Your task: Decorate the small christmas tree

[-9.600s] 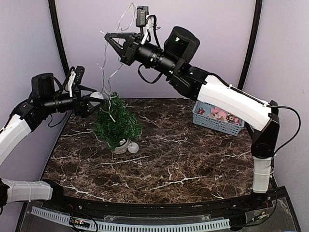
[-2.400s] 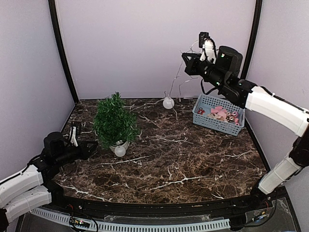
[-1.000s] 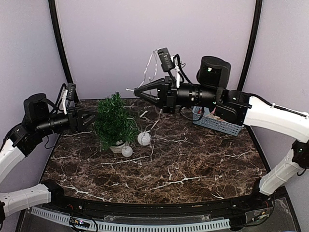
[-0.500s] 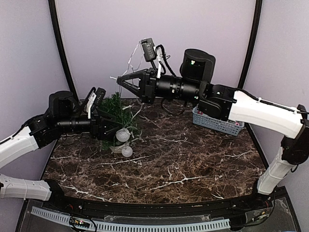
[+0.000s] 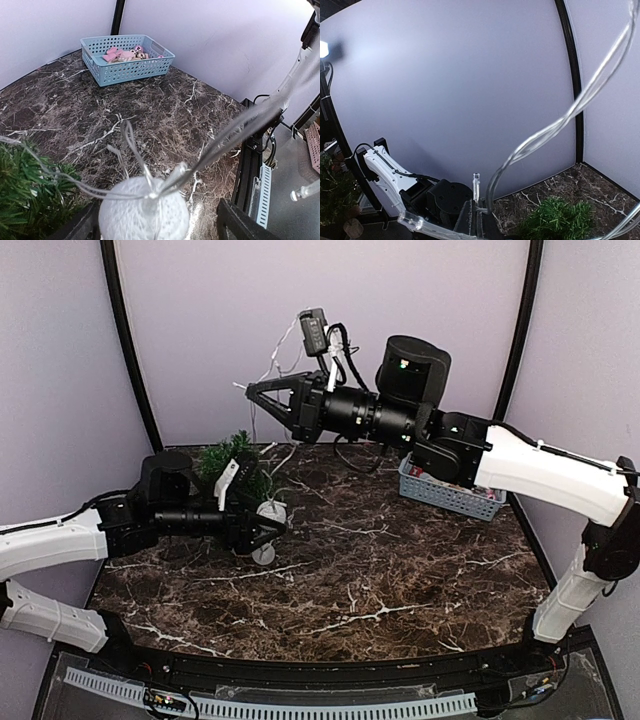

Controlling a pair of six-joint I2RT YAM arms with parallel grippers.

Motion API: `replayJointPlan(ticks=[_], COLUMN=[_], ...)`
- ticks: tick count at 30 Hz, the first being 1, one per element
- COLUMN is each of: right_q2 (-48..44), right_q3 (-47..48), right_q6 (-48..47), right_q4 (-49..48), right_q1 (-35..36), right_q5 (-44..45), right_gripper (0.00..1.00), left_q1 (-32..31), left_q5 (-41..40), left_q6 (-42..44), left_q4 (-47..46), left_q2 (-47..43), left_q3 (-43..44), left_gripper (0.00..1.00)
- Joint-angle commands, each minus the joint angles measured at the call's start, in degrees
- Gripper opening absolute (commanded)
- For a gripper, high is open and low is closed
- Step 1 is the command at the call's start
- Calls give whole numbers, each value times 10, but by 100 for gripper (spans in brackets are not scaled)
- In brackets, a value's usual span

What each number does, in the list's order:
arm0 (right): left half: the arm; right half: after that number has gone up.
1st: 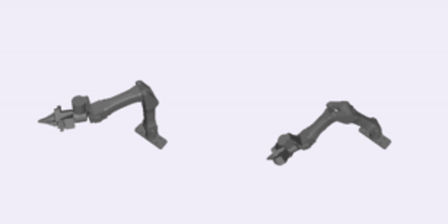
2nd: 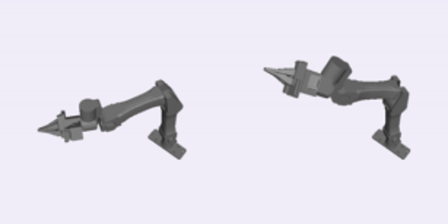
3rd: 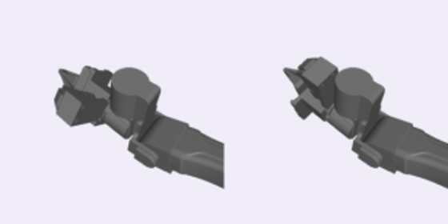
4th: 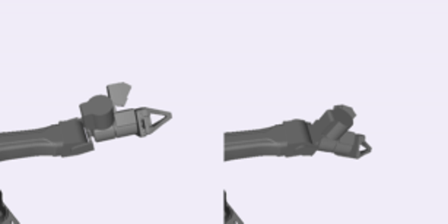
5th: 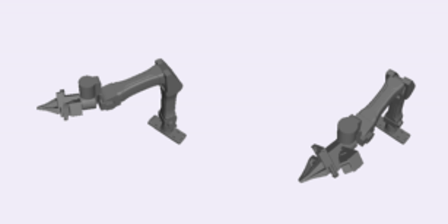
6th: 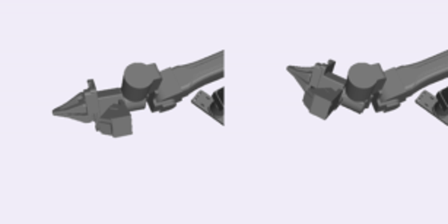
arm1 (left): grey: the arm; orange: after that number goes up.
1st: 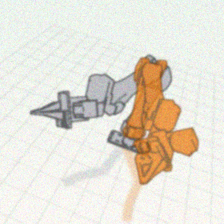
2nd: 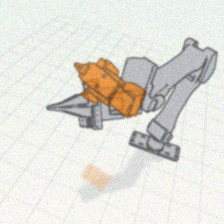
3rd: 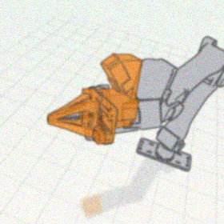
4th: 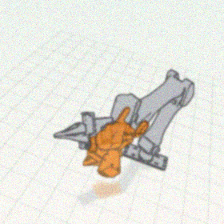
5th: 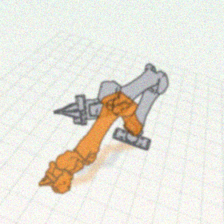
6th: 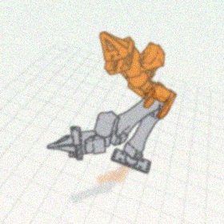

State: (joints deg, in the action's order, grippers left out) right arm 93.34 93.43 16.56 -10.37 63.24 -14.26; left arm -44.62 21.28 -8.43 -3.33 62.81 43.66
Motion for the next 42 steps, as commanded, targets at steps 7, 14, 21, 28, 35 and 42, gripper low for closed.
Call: replayJointPlan(ticks=[7,14,21,28,35,42], right_q2=[-28,-45,-55,-70,-72,-74], right_q3=[0,-14,-25,-53,-72,-83], right_q6=[-8,-10,-10,-12,-14,-12], right_q4=[-35,-45,-44,-40,-23,-4], right_q1=[6,6,6,5,3,-3], right_q5=[45,60,65,90,164,232], right_gripper=[0,0,0,0,0,0], left_q1=[-29,-32,-34,-34,-35,-35], left_q5=[-67,-68,-65,-86,-94,-100], left_q6=[-29,-55,-57,-69,-78,-69], left_q4=[-55,-68,-91,-121,-90,-22], left_q2=[6,-6,0,-46,-107,-126], left_q3=[-24,-59,-54,-75,-82,-55], left_gripper=[77,76,35,2,0,0])
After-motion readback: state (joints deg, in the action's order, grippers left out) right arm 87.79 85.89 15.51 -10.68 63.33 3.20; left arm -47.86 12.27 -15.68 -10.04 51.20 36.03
